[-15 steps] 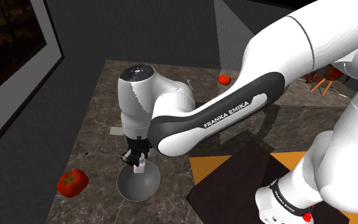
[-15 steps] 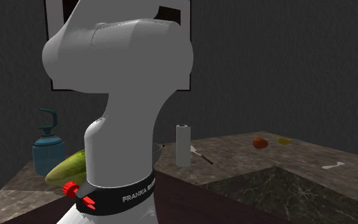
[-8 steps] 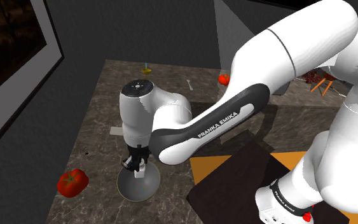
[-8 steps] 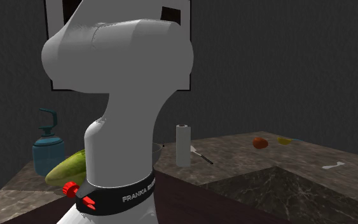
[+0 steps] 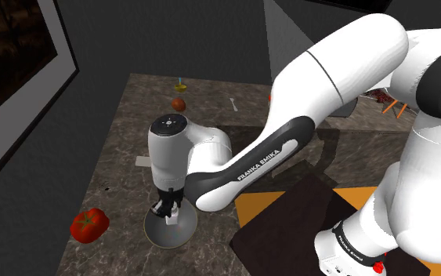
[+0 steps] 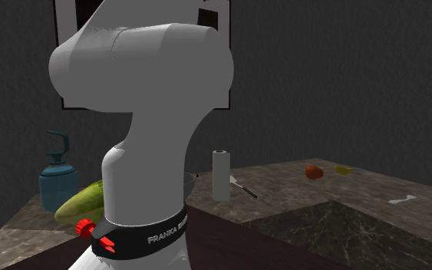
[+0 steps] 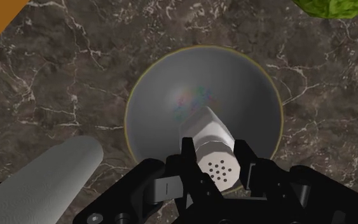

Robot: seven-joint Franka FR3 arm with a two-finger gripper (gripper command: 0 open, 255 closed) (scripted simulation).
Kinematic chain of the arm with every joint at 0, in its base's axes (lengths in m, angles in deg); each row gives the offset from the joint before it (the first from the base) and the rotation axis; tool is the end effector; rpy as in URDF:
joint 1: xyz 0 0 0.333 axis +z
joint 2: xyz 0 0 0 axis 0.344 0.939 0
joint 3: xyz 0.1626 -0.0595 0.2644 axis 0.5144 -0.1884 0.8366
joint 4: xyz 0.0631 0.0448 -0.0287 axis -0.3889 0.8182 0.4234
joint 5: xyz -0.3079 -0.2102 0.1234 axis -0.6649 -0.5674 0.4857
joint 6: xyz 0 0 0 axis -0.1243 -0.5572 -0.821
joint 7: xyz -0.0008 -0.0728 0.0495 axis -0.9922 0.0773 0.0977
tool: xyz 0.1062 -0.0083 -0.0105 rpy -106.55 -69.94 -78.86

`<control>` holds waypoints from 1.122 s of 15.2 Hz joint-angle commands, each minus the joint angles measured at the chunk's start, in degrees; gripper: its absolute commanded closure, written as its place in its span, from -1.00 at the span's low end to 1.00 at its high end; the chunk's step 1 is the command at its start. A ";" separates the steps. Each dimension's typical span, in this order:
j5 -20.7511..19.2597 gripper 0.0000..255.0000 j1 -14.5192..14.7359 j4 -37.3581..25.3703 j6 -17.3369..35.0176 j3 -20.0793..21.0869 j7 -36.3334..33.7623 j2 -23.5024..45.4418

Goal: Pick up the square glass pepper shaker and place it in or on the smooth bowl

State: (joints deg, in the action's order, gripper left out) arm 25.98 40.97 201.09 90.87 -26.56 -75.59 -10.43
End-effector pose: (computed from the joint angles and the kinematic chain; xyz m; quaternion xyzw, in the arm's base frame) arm 0.4091 0.4044 0.2373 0.9906 0.1362 -0.0084 0.0126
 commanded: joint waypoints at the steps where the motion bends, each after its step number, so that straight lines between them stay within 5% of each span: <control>1: -0.17 1.00 0.08 0.04 0.28 -0.10 -0.13 0.23; 6: -0.17 1.00 0.08 0.04 0.28 -0.10 -0.13 0.23; 7: -0.17 -1.00 0.08 0.04 0.28 -0.10 -0.13 0.23; 12: -0.17 -1.00 0.08 0.04 0.28 -0.10 -0.13 0.23; 17: 3.53 -1.00 -1.38 -0.93 -5.52 1.96 2.34 -5.11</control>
State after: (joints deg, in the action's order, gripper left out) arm 28.95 39.84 200.01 86.03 -24.87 -73.64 -14.66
